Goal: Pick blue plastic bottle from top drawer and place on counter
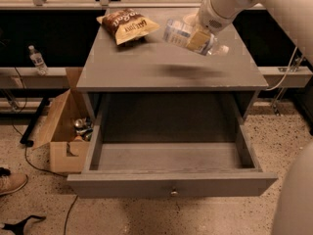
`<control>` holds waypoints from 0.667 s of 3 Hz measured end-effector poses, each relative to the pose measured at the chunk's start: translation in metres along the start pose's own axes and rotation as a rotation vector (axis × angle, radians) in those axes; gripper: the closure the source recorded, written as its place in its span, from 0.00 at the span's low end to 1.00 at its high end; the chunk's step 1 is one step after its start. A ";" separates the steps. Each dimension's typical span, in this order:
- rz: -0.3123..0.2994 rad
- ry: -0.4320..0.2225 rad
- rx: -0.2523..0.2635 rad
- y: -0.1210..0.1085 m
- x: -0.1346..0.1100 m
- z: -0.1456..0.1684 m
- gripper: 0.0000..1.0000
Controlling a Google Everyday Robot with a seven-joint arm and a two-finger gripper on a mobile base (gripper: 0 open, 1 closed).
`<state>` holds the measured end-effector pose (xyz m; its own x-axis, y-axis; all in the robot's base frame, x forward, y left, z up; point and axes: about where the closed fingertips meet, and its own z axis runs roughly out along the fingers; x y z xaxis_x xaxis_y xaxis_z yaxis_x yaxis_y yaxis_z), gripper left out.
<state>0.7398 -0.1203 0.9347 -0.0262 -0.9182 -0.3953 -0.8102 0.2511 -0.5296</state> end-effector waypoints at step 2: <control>0.063 -0.042 -0.040 -0.011 -0.034 0.046 0.35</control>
Offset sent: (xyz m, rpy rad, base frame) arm 0.0564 0.0597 -0.0161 0.1091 0.0596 -0.0127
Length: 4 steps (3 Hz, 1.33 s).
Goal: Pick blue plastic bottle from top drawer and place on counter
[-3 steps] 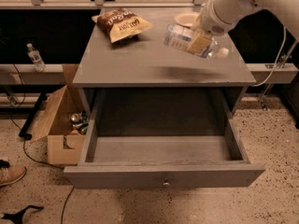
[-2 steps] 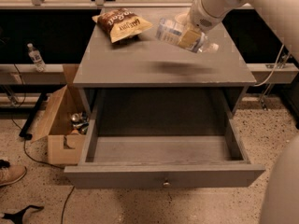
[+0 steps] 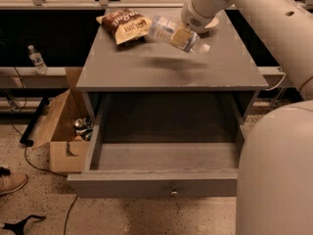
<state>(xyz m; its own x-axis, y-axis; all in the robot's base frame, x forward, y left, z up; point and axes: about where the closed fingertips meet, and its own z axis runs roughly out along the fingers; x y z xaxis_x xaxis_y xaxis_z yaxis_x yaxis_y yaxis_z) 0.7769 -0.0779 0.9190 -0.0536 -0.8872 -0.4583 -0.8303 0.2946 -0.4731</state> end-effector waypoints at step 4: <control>0.056 -0.046 -0.087 0.012 0.022 0.026 0.00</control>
Offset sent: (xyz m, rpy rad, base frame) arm 0.0219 0.0283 -0.0310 0.0407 0.0878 0.0327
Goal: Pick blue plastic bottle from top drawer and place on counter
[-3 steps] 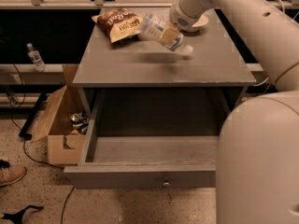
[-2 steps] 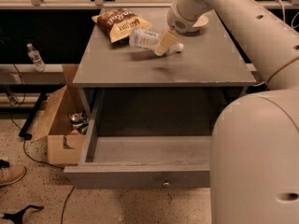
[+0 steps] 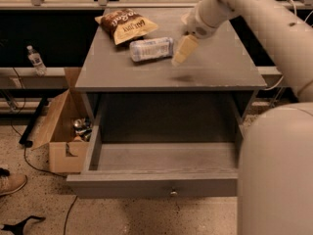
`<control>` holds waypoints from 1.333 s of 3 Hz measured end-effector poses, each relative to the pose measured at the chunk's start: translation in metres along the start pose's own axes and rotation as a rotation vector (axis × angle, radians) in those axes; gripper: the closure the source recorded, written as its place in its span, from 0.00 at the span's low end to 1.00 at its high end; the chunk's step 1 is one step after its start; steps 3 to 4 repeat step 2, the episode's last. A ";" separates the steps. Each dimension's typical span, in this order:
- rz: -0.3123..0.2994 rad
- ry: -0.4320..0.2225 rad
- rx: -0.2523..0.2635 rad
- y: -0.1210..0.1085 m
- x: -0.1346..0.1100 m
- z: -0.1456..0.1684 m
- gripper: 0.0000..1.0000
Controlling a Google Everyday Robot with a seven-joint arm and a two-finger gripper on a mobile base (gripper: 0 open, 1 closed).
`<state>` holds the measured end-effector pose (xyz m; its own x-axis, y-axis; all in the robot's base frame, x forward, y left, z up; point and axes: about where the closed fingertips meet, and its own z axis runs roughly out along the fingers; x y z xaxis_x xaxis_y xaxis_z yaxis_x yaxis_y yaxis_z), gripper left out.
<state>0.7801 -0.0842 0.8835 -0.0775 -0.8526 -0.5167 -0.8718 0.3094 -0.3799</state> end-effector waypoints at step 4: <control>0.151 -0.102 0.023 0.005 0.088 -0.061 0.00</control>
Offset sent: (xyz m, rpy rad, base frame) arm -0.0642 -0.1537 0.0026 0.2771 0.0235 -0.1314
